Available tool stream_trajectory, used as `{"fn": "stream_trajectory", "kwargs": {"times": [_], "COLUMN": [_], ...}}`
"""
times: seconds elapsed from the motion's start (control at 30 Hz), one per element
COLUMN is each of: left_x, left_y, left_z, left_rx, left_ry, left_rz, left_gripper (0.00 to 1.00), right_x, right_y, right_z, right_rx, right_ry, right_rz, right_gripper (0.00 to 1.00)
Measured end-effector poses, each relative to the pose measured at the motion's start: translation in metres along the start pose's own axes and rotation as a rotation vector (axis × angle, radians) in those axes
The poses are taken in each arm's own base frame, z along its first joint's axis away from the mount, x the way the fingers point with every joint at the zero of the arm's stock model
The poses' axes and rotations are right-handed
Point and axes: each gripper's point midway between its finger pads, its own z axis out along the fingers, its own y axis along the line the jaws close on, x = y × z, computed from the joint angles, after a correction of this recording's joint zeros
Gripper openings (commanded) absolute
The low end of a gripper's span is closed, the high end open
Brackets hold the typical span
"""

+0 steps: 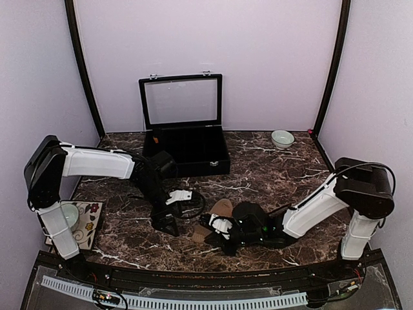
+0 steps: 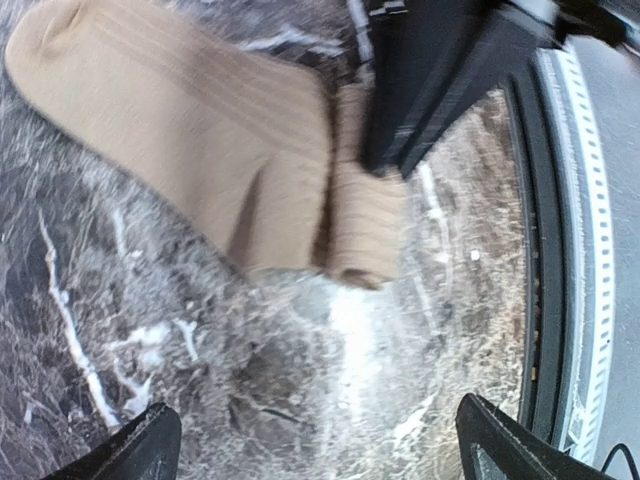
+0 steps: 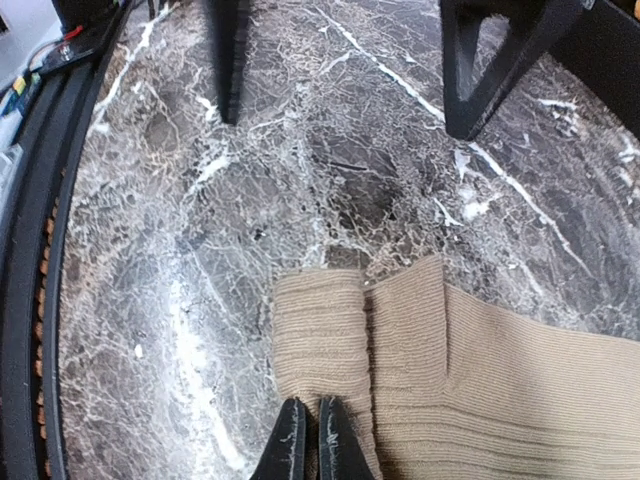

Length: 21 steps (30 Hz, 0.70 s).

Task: Roll the socks
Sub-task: Roll the sock at the center of the board.

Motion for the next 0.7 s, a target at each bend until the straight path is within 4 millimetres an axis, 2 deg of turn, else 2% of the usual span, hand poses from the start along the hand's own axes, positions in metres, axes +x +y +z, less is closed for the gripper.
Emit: {"fn": "stream_trajectory", "kwargs": {"times": [0.3, 0.33, 0.53, 0.7], "left_x": [-0.013, -0.016, -0.019, -0.036], "left_y": [-0.009, -0.011, -0.037, -0.042], "left_z": [-0.003, -0.002, 0.014, 0.025], "left_rx": [-0.011, -0.024, -0.058, -0.109], "left_ry": [-0.057, -0.061, -0.046, -0.053], "left_rz": [0.117, 0.145, 0.299, 0.406], "left_gripper": [0.99, 0.99, 0.99, 0.99], "right_x": [-0.002, -0.001, 0.004, 0.007], "right_y": [-0.005, -0.012, -0.026, -0.03], "right_z": [-0.004, -0.005, -0.01, -0.011], "right_rx": [-0.125, -0.125, -0.186, -0.229], "right_ry": [0.01, 0.01, 0.007, -0.004], "right_rz": [0.333, 0.376, 0.648, 0.781], "right_gripper": [0.0, 0.0, 0.0, 0.0]}}
